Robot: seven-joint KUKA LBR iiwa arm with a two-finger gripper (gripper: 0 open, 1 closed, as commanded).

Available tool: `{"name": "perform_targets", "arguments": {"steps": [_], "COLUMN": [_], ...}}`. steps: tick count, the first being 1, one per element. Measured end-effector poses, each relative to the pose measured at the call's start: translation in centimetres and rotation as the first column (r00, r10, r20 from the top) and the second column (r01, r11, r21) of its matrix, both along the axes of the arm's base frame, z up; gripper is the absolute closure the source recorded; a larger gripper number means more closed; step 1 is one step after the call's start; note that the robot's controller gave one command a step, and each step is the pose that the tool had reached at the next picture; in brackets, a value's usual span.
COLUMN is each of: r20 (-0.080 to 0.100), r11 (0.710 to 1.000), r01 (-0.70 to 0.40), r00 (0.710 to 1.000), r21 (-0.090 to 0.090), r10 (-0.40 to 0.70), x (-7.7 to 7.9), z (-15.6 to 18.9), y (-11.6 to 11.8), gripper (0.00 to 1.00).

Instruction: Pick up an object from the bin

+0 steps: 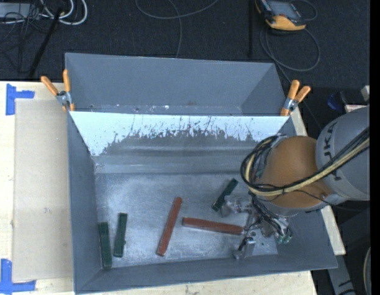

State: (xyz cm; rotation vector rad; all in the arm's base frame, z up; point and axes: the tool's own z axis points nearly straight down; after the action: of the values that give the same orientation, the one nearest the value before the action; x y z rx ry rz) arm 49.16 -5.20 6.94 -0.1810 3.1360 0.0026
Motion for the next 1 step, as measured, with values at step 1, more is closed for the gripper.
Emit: {"name": "perform_targets", "arguments": {"steps": [1], "r20": [-0.001], "r11": [1.0], "r01": [-0.002], "r00": [1.0], "r21": [-0.001], "r10": [0.002], "x": [-0.03], "z": [0.0], "y": [-0.12], "gripper": [1.0]}}
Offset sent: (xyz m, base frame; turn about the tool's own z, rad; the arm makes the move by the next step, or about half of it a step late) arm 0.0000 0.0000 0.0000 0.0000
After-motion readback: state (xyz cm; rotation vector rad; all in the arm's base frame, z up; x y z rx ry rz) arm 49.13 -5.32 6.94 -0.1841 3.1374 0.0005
